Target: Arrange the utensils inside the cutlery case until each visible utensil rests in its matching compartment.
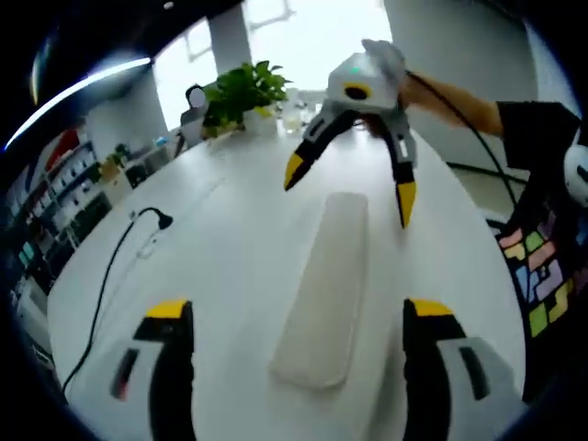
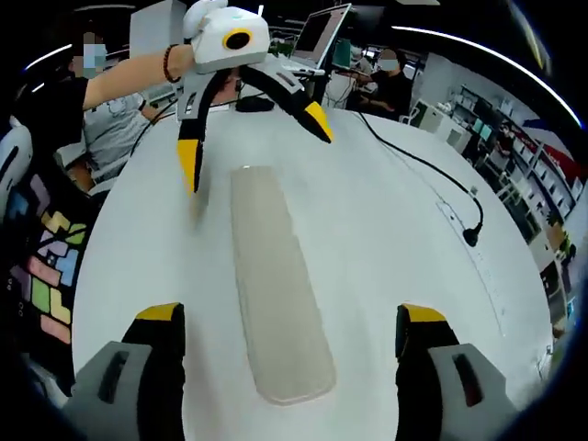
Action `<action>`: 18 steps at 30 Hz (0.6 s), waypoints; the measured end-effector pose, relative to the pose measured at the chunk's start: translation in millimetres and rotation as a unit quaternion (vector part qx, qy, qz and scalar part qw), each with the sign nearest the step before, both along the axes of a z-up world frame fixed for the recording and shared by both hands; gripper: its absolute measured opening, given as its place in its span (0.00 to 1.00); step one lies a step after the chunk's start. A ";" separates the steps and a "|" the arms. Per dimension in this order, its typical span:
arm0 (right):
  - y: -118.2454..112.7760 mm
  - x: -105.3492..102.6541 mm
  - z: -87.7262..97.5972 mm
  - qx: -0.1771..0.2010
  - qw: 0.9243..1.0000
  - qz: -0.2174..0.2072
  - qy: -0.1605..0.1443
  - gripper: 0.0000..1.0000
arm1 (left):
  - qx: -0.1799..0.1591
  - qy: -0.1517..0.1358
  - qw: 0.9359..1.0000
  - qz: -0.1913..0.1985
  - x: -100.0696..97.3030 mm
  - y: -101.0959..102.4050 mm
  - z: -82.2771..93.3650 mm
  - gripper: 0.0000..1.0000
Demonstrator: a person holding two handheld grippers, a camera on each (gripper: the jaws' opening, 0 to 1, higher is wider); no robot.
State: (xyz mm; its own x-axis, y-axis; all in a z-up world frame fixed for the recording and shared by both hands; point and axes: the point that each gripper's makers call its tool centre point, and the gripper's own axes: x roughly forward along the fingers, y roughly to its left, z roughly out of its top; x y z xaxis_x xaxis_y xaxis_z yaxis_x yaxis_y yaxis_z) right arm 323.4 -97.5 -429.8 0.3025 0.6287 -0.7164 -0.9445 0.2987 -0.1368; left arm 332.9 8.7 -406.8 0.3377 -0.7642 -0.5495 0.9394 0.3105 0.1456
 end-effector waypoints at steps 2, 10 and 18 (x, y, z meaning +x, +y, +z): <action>3.0 2.6 8.2 0.034 0.999 -0.020 -0.018 0.99 | -0.029 -0.013 0.999 0.014 2.3 -2.8 6.6 1.00; -2.1 2.6 35.2 0.184 0.975 -0.103 -0.068 0.99 | -0.120 -0.084 0.983 0.107 9.2 12.3 20.4 1.00; -24.7 -19.3 62.5 0.303 0.928 -0.172 -0.133 0.99 | -0.158 -0.111 0.964 0.182 -10.3 29.3 23.0 1.00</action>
State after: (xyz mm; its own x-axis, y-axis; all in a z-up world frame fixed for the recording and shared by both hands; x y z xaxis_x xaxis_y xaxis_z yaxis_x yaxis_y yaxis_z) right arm 304.1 -122.2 -367.3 0.6747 0.7258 -0.1341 -0.7366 0.6737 -0.0598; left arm 322.5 38.0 -383.8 0.6973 -0.6905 -0.1923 0.7168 0.6750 0.1751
